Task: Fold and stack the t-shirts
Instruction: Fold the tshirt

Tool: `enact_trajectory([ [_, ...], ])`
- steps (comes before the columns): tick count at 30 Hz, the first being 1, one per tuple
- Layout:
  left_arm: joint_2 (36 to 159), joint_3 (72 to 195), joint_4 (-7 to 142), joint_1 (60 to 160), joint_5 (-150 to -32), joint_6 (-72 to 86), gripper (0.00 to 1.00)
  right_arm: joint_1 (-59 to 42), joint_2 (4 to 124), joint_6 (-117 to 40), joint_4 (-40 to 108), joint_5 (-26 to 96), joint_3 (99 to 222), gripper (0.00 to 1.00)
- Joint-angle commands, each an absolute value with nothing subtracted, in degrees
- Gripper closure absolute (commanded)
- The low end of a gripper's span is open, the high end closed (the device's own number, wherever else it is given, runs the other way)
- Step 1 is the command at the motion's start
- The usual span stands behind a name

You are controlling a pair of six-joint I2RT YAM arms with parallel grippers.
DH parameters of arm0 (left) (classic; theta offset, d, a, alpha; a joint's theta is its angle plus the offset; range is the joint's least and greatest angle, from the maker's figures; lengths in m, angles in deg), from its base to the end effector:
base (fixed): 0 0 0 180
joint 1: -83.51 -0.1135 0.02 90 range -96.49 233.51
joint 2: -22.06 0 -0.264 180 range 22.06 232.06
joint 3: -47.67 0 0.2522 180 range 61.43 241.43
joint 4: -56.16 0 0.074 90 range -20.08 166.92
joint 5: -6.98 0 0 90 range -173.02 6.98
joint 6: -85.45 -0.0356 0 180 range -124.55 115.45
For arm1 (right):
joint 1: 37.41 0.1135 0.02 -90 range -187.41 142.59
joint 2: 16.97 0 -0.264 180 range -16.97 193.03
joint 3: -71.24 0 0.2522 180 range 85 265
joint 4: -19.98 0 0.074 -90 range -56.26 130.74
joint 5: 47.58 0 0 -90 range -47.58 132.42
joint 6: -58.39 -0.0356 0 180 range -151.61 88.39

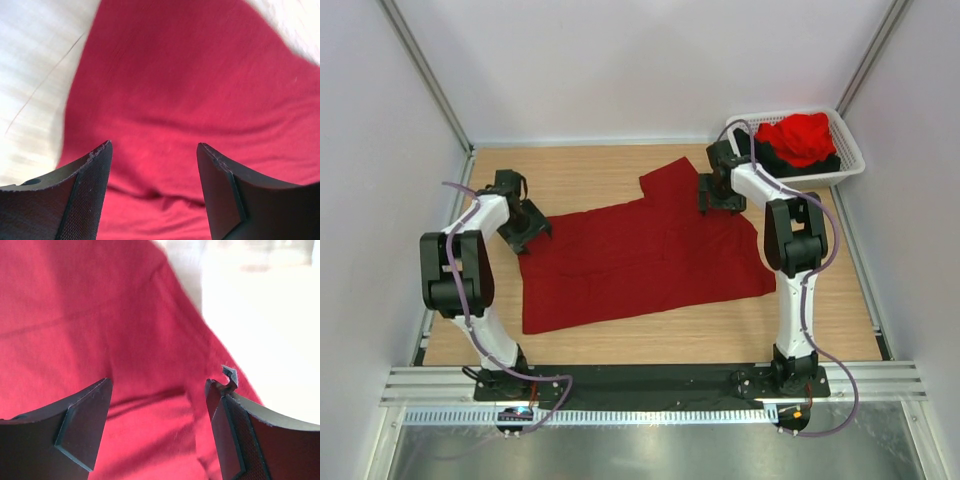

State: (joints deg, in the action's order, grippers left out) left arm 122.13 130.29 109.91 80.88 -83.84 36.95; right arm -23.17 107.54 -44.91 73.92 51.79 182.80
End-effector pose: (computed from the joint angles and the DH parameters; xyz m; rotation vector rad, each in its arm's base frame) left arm 0.3417 0.0152 0.1941 -1.0606 2.6255 -0.1751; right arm 0.4455 0.1071 0.1742 0.0232 2.7110 -0.0838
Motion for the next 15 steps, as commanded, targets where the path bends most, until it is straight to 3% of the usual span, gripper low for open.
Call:
enact_trajectory([
  [1, 125.94, 136.29, 106.13, 80.96, -85.92, 34.48, 0.31, -22.99, 109.85, -42.95, 74.43, 55.34, 186.96, 0.18],
  [15, 148.00, 156.16, 114.13, 79.91, -88.47, 32.54, 0.36, -22.99, 114.51, -41.63, 76.01, 59.91, 190.46, 0.18],
])
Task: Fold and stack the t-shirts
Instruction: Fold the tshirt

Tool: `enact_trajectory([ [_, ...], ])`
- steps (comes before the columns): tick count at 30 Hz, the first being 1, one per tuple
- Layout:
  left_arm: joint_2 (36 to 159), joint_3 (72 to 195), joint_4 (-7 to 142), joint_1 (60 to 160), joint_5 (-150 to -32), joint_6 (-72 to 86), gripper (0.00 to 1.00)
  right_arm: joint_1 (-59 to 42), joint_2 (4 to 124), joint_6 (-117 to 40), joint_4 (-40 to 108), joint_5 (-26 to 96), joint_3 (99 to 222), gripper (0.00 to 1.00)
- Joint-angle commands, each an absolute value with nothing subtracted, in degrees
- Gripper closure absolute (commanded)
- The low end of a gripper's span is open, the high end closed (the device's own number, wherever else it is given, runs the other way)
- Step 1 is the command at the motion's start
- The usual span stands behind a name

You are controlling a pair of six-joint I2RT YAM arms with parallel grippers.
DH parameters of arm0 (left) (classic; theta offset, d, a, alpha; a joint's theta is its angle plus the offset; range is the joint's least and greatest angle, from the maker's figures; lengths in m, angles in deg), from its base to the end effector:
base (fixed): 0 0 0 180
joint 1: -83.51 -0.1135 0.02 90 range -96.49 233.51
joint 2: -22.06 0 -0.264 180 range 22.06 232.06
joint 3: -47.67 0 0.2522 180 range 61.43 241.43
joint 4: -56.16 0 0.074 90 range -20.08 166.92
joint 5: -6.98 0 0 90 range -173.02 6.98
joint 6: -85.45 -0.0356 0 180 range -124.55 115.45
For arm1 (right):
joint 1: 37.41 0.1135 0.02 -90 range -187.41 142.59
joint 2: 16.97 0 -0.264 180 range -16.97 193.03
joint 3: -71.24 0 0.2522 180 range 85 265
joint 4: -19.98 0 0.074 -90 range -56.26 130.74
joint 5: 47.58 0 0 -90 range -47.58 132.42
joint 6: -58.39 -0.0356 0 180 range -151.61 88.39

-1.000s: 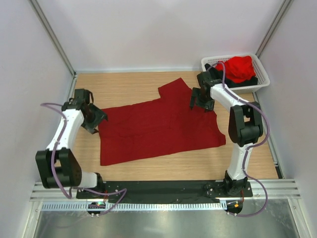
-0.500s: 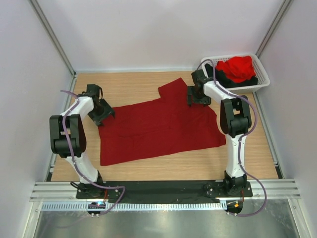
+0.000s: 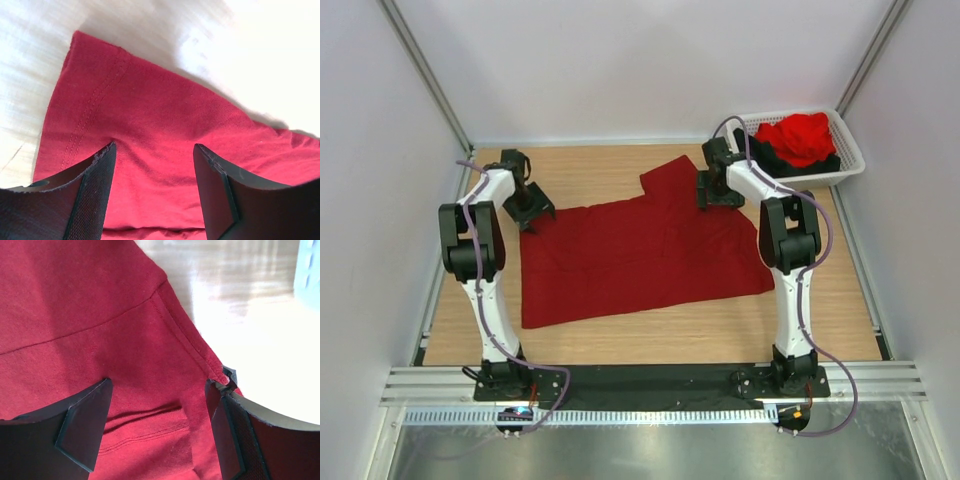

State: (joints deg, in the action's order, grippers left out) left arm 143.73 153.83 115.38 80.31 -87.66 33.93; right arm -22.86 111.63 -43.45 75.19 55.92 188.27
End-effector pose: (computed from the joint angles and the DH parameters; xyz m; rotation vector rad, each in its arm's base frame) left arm 0.4299 0.0212 0.1651 -1.0181 2.7189 -0.2300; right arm 0.4615 0.1112 0.1694 0.0018 2.6899 -0.1838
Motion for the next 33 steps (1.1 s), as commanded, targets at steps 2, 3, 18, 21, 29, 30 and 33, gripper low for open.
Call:
enact_trajectory([
  [2, 149.85, 158.98, 116.05, 79.91, -87.77, 32.02, 0.36, -22.91, 114.69, -41.98, 76.01, 58.68, 191.35, 0.18],
  [3, 150.38, 161.69, 117.11, 79.73, -86.72, 31.67, 0.36, -22.90, 114.60, -42.16, 76.10, 58.33, 192.40, 0.18],
  [18, 137.65, 162.16, 118.97, 79.47, -88.38, 25.95, 0.29, -22.73, 123.19, -44.88, 70.57, 55.61, 217.09, 0.09],
  [21, 136.33, 161.45, 118.62, 79.47, -91.18, 27.44, 0.28, -22.64, 126.72, -45.41, 67.77, 55.08, 222.02, 0.10],
  [29, 131.14, 156.10, 114.40, 81.31, -98.75, 30.96, 0.22, -22.73, 131.56, -45.58, 57.30, 53.94, 225.61, 0.21],
  [30, 130.70, 154.44, 113.96, 81.31, -99.36, 31.31, 0.22, -22.73, 132.26, -45.76, 56.77, 53.93, 226.24, 0.25],
  [33, 129.29, 152.41, 112.56, 81.40, -100.07, 32.02, 0.22, -22.73, 134.20, -46.46, 55.19, 52.79, 227.30, 0.30],
])
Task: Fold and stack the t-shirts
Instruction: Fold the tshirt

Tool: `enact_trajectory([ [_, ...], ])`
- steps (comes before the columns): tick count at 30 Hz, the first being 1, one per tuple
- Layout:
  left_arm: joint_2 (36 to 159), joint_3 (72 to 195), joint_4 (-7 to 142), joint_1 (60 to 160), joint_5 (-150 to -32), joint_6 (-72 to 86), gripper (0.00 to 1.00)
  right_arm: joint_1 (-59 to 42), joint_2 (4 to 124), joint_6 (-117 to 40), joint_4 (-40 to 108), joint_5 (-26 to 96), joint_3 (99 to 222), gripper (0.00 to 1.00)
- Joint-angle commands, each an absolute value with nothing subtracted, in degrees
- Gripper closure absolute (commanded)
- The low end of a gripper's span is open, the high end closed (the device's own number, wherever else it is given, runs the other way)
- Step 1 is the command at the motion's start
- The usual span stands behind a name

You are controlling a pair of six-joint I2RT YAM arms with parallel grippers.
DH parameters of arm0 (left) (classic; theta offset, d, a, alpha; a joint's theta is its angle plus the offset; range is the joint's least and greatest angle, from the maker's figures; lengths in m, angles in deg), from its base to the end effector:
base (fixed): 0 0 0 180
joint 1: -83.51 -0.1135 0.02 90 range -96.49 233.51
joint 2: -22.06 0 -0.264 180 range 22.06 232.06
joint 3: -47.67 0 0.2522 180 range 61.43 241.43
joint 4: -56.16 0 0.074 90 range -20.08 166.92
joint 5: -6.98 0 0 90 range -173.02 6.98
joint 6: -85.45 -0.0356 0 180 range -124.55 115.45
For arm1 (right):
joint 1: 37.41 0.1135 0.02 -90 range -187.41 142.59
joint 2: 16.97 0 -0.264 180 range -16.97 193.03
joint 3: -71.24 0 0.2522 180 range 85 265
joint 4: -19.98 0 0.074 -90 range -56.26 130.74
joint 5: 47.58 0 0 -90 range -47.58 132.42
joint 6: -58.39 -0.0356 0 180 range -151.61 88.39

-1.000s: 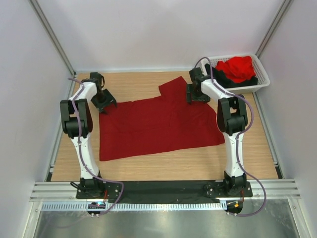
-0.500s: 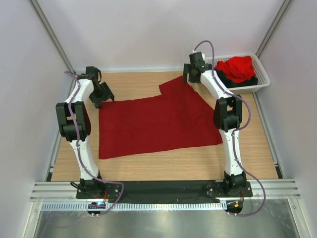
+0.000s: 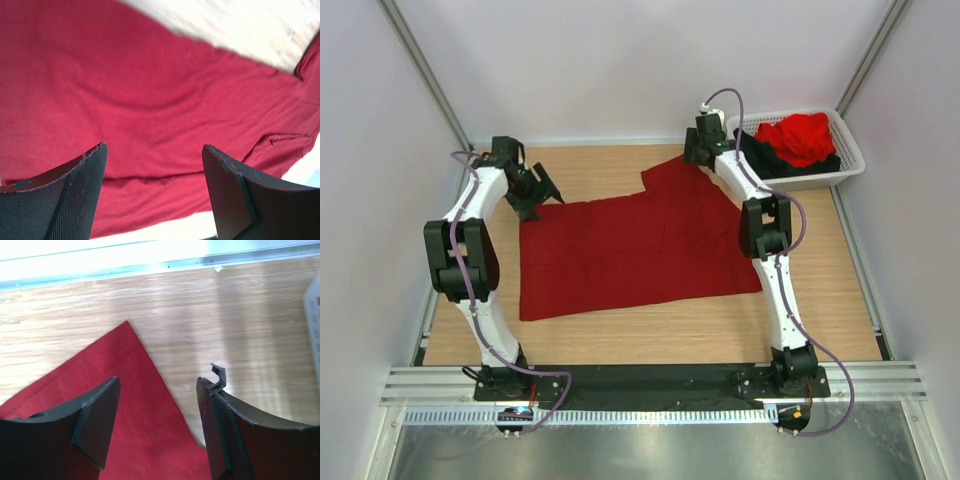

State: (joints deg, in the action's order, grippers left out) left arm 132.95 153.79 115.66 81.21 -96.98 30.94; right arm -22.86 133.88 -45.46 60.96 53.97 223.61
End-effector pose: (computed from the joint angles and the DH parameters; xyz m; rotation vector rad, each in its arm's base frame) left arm 0.4126 0.0080 0.2414 -0.8141 2.6147 -0.4997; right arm 0.5697 0.1405 0.1796 0.0933 2.2413 0.0398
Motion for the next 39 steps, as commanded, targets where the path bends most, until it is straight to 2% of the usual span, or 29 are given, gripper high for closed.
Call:
enact_trajectory([
  [1, 129.03, 151.44, 112.55, 81.66, -99.98, 32.02, 0.22, -22.64, 134.55, -46.55, 54.84, 52.70, 227.21, 0.31],
  [14, 125.25, 144.23, 107.89, 82.90, -105.08, 36.23, 0.23, -20.45, 141.06, -42.96, 55.45, 54.99, 232.66, 0.46],
  [22, 123.32, 142.47, 106.75, 82.98, -105.43, 36.76, 0.24, -19.39, 143.07, -40.49, 54.74, 55.95, 234.23, 0.48],
  [27, 122.35, 141.68, 106.66, 82.98, -105.87, 36.67, 0.24, -19.21, 144.05, -40.14, 54.40, 56.22, 235.21, 0.58],
  [28, 122.26, 141.42, 106.66, 82.98, -105.70, 36.50, 0.24, -19.21, 143.96, -40.05, 54.31, 56.31, 235.21, 0.64],
  [35, 123.75, 143.51, 108.42, 82.81, -101.84, 35.10, 0.24, -19.04, 142.99, -39.00, 53.69, 58.15, 234.60, 0.88],
  [39, 127.86, 148.08, 112.45, 80.62, -94.55, 32.55, 0.27, -19.21, 140.19, -38.47, 52.99, 57.72, 234.24, 0.94],
])
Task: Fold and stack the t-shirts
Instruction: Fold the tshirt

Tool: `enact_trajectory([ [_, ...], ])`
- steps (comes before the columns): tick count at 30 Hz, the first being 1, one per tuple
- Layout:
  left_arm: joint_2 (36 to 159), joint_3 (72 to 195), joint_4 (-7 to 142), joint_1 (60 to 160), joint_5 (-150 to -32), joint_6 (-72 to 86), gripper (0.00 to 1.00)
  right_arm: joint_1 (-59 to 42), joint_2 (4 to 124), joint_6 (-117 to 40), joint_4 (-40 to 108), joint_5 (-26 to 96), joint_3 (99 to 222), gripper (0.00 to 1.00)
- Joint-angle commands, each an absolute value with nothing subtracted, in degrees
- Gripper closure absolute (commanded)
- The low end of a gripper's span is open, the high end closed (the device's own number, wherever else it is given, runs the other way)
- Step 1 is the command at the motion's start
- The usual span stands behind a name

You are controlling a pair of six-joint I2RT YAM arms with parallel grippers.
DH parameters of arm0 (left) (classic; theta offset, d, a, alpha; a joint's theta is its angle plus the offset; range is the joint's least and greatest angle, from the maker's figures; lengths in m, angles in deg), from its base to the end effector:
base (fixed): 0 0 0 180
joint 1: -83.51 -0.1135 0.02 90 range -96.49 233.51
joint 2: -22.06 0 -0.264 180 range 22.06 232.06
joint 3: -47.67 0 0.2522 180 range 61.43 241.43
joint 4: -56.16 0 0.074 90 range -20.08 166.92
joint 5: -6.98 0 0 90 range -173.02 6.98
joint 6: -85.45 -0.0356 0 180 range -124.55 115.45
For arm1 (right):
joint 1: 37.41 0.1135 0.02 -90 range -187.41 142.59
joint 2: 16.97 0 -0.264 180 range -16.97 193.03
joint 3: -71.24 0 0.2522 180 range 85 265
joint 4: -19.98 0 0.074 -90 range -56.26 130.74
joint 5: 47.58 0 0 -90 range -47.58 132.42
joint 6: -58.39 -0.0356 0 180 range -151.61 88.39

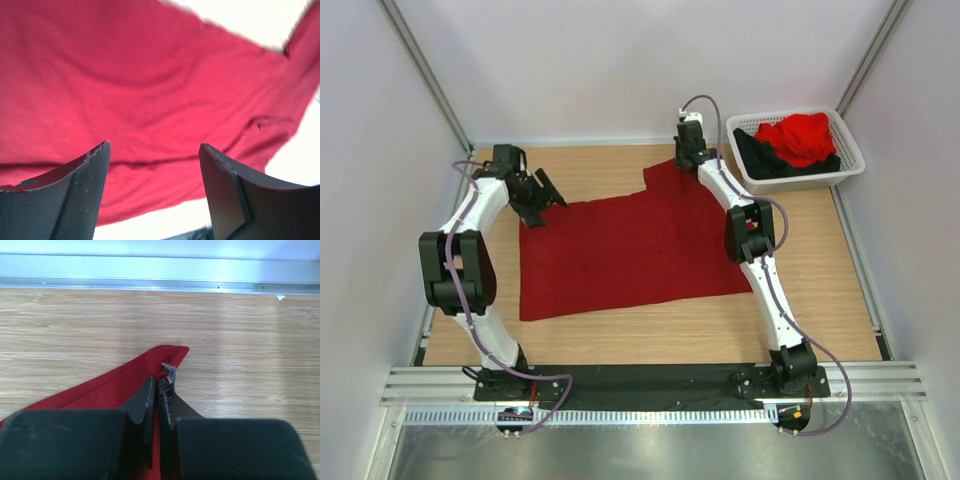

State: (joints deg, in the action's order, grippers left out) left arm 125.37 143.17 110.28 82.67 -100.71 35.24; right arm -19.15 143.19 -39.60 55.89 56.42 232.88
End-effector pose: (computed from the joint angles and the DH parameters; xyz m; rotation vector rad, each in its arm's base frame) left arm 0.3815 -0.0052 0.2409 -0.8434 2.5823 -0.6245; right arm 0.5820 0.1829 0.1482 -0.0538 2.1508 0.0002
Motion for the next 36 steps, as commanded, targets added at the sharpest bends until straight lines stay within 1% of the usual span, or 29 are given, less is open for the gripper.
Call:
enact_trajectory([
  [1, 128.93, 149.22, 113.86, 79.92, -93.49, 31.59, 0.28, -19.21, 139.57, -38.47, 52.64, 57.37, 234.07, 0.95],
  [4, 134.10, 155.63, 116.23, 76.93, -90.23, 27.37, 0.35, -19.56, 137.90, -39.08, 52.02, 55.53, 233.72, 0.99],
  [5, 135.78, 157.39, 117.63, 76.40, -89.44, 26.40, 0.40, -19.65, 137.46, -39.17, 51.93, 54.91, 233.54, 0.99],
  [7, 139.63, 161.79, 118.44, 75.61, -87.07, 22.98, 0.42, -19.65, 136.58, -39.17, 51.84, 53.85, 232.84, 0.99],
  [8, 140.79, 162.94, 118.61, 75.51, -86.63, 21.92, 0.46, -19.74, 136.23, -39.34, 51.93, 53.59, 232.58, 0.99],
  [10, 143.60, 165.66, 118.97, 75.43, -84.61, 19.89, 0.48, -19.74, 135.26, -39.78, 51.85, 53.15, 231.18, 0.99],
  [17, 149.76, 172.25, 120.11, 75.34, -83.90, 18.22, 0.49, -19.74, 133.77, -40.23, 51.05, 52.35, 229.94, 0.99],
  [24, 152.31, 174.72, 119.84, 75.34, -83.37, 17.25, 0.53, -20.09, 133.41, -41.28, 51.05, 51.74, 229.76, 0.99],
  [26, 152.84, 175.25, 120.20, 75.34, -81.27, 16.81, 0.53, -20.01, 133.32, -41.37, 51.14, 51.74, 229.67, 0.99],
  [36, 157.15, 177.62, 120.20, 75.42, -82.76, 15.05, 0.54, -20.18, 133.32, -42.16, 51.41, 51.82, 229.23, 0.99],
])
